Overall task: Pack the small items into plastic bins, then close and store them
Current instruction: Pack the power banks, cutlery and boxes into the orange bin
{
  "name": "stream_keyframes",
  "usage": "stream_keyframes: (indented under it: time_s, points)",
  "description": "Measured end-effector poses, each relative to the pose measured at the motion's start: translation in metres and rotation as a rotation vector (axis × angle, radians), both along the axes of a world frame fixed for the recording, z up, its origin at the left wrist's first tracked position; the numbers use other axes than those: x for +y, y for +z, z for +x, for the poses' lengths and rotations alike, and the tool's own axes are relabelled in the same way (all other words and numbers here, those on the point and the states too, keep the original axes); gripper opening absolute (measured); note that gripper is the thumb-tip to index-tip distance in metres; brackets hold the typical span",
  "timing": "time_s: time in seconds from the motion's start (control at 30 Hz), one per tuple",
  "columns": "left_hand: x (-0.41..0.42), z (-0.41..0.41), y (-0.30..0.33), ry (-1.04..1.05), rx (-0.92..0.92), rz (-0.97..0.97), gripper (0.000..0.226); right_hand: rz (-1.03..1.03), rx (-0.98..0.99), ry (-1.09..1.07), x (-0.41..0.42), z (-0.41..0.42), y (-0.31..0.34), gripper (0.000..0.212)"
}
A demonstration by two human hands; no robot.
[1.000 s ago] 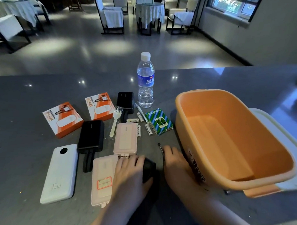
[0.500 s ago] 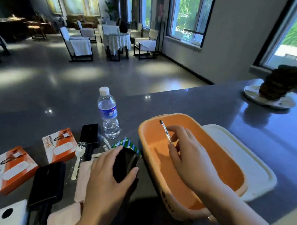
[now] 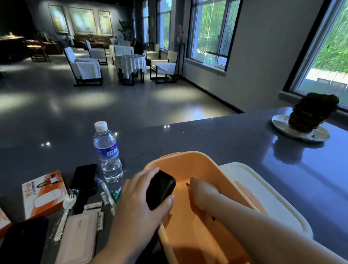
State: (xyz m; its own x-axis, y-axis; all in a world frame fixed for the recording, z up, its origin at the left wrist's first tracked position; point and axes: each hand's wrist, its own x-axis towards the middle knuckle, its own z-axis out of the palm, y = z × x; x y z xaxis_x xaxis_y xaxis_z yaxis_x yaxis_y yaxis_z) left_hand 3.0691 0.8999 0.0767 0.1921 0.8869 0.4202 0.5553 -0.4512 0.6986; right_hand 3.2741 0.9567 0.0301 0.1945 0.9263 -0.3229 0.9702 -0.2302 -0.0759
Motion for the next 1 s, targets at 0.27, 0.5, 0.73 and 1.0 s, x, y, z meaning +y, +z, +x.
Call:
stream_keyframes:
  time_s: [0.27, 0.5, 0.73, 1.0]
  points:
    - [0.003, -0.003, -0.009, 0.024, -0.019, -0.017, 0.061, 0.101, 0.012, 0.021, 0.001, 0.006, -0.001, 0.029]
    - [0.005, 0.013, 0.006, -0.082, -0.38, -0.108, 0.061, 0.335, 0.559, 0.028, -0.019, 0.002, 0.046, 0.036]
    - [0.009, 0.023, -0.002, -0.305, -0.703, -0.237, 0.058, 0.126, 1.221, 0.343, -0.068, -0.01, 0.071, 0.076]
    - [0.009, 0.011, -0.025, -0.263, -0.494, -0.275, 0.058, 0.241, 1.095, 0.127, -0.067, -0.012, 0.051, 0.069]
